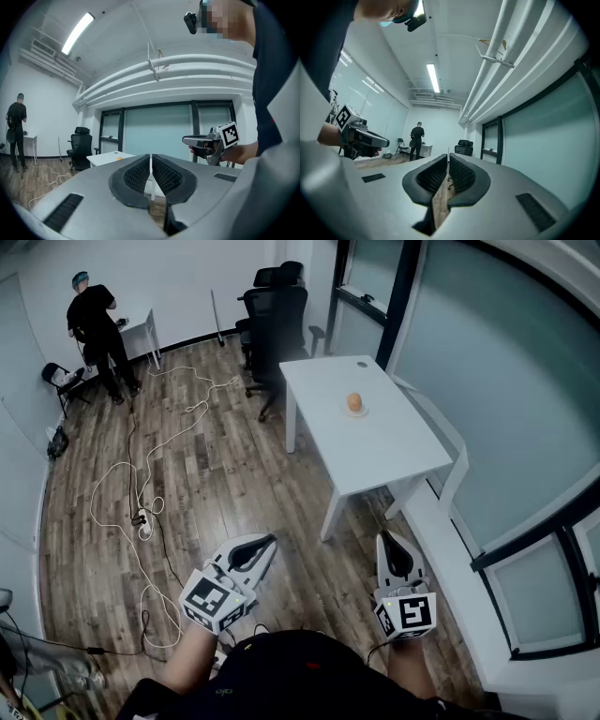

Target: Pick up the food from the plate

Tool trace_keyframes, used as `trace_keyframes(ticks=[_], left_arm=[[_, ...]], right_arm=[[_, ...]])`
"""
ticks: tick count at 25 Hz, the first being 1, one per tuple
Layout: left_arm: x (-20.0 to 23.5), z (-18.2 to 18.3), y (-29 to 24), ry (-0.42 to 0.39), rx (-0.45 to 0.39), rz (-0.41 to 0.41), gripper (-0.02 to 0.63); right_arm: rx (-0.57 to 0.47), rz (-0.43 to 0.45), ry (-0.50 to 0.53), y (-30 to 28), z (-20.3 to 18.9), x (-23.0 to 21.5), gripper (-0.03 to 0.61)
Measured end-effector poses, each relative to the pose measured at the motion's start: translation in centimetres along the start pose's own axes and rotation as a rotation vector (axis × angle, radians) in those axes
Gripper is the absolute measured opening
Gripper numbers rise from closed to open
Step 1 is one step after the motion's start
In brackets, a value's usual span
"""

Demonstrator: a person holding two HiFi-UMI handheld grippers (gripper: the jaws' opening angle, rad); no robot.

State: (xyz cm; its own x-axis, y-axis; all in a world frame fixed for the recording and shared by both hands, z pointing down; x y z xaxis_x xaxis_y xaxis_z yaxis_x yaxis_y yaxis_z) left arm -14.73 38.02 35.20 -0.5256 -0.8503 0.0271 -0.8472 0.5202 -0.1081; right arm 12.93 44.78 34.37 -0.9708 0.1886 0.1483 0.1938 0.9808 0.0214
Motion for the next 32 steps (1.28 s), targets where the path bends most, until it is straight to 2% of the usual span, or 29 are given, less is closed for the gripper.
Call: trace_keyframes(ticks=[13,18,32], left_arm=[[1.8,-0.5,1.0,0.015,-0.011,0.002,0.034],[2.5,-0.6,1.5,0.024,-0.010,-0.008,0.034],[10.1,-4.6,8.2,0.086,0.006,-0.040,0.034]], right_arm=[[0.000,0.026,-0.015,-1.8,-0.2,1.7,0.037],[0.045,0.048,-0.031,-2.8,-0.5,2.9,0.037],[0.108,0.036,-0.012,-7.3,-2.5,12.2,0.037]])
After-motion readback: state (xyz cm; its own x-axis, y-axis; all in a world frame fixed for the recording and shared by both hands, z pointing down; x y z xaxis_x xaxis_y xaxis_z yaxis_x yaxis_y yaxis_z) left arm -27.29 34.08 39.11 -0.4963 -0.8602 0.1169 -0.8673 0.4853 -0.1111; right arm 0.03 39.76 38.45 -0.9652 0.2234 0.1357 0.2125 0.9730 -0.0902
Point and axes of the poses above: the fingertips, and each gripper's own axes: y backward along the fingers, x to its left, z out of its top, the point moved 8 cm from there along y, backward along the fingers, and after that the axes turned 1 degree about x, right-handed, at the moved point
